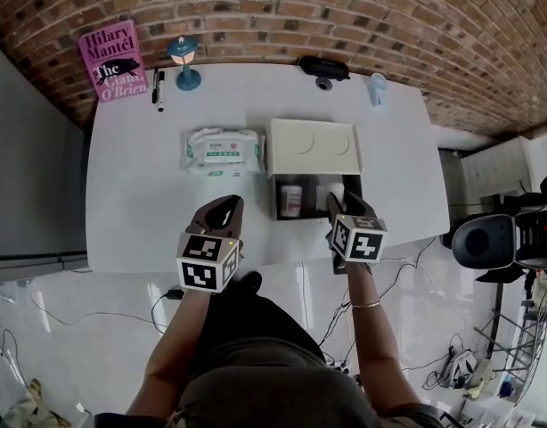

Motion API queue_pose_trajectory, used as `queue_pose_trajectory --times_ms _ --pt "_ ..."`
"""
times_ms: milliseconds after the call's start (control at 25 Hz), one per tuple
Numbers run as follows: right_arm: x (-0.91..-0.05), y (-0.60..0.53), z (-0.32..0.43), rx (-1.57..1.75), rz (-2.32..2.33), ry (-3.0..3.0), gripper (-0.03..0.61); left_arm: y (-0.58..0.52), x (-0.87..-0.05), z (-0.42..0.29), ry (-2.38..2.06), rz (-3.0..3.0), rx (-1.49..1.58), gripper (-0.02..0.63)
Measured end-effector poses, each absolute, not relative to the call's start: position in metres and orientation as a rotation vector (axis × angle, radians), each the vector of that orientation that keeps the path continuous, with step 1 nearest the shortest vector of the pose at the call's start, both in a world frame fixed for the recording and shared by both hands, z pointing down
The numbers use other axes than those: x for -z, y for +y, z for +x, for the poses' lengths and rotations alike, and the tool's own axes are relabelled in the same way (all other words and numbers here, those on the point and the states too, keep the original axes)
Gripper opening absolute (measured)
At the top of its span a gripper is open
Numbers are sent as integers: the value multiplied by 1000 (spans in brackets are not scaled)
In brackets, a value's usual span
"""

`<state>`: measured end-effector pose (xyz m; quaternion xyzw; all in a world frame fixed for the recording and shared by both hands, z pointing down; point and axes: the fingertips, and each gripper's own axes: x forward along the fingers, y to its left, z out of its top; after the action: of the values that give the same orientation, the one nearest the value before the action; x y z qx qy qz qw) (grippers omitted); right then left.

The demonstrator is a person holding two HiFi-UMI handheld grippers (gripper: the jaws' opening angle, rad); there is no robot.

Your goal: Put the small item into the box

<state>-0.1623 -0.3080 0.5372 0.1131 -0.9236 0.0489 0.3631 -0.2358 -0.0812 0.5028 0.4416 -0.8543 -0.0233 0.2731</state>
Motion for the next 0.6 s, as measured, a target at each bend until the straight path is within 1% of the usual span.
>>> queue_pose_trajectory --times_ms 600 --pt "-576 -313 -173 16 279 -2186 152 -69 -513 -248 -2288 1151 87 31"
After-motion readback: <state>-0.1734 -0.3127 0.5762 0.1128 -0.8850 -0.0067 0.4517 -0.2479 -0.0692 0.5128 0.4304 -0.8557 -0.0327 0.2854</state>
